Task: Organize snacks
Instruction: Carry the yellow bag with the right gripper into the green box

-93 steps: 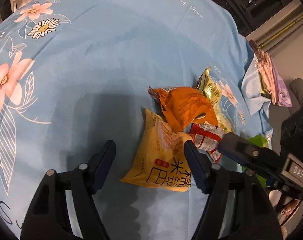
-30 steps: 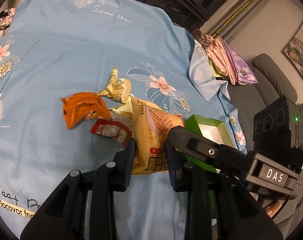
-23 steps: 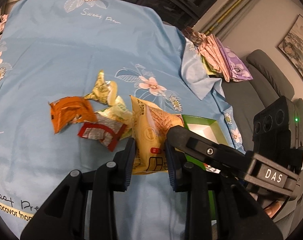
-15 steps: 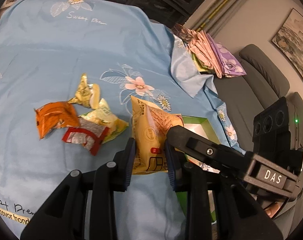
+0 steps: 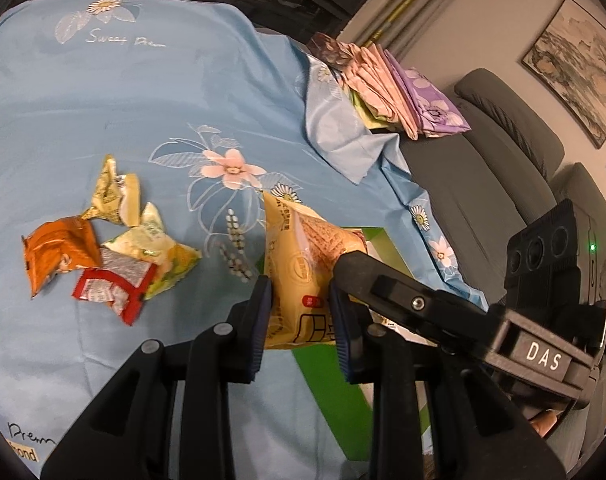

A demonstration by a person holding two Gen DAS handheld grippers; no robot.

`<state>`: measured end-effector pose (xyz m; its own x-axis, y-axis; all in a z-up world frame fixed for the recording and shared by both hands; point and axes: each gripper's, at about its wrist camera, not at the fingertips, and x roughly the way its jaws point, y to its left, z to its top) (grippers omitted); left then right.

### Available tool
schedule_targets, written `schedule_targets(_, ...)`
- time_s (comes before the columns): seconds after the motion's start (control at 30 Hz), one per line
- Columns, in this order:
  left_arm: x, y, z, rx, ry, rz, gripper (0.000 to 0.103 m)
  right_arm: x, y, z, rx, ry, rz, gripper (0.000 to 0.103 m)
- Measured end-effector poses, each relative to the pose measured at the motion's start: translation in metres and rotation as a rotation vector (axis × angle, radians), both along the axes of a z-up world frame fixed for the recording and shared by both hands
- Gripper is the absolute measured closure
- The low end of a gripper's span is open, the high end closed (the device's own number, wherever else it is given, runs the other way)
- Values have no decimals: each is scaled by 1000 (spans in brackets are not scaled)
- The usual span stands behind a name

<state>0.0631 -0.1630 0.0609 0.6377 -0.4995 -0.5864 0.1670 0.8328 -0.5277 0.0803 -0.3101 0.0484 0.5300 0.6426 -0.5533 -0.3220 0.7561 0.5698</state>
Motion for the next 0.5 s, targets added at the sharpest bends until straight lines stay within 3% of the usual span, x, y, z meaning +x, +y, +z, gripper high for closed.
schedule_targets(0.5,21,-41,-5,-9,19,-90,75,1,-45,-1,7,12,-120,49)
